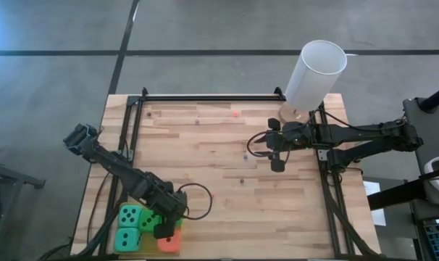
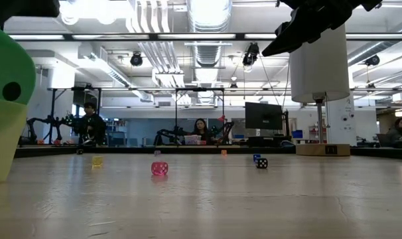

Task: Pick & Place Dice
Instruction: Put the large green dice into the yellow bin

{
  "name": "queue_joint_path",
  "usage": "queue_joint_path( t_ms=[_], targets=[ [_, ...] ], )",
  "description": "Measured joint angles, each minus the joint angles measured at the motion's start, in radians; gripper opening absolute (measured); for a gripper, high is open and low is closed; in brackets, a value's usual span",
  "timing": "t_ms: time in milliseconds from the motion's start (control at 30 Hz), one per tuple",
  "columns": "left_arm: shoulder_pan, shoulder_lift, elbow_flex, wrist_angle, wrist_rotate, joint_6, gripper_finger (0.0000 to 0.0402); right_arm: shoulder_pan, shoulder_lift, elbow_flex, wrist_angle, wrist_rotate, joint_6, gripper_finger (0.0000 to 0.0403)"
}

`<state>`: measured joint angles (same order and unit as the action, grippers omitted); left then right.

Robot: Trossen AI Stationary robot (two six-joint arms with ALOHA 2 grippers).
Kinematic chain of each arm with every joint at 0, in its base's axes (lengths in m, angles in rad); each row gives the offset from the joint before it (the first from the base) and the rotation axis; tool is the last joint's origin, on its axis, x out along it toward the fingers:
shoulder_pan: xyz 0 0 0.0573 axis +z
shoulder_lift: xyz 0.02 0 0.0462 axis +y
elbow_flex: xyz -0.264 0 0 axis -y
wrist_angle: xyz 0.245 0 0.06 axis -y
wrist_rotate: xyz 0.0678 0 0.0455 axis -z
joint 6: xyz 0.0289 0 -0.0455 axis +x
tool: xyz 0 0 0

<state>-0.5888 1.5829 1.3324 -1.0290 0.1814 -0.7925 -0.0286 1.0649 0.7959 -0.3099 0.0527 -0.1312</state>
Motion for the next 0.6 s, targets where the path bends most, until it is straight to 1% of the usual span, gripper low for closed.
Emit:
queue_joint_path(
  t_ms=[100, 367, 600],
  targets=[
    [-0.001, 0.000, -0.031, 0.033, 0.016, 0.003, 0.0399, 0.000, 0.000, 0.000, 0.000, 0.000, 0.000, 0.0180],
    [-0.001, 0.000, -0.139, 0.137, 0.118, -0.014, 0.0398, 0.000, 0.000, 0.000, 0.000, 0.000, 0.000, 0.0180],
    [-0.001, 0.000, -0.161, 0.160, 0.125, -0.019, 0.0399, 0.000, 0.000, 0.000, 0.000, 0.000, 0.000, 0.0180]
  ],
)
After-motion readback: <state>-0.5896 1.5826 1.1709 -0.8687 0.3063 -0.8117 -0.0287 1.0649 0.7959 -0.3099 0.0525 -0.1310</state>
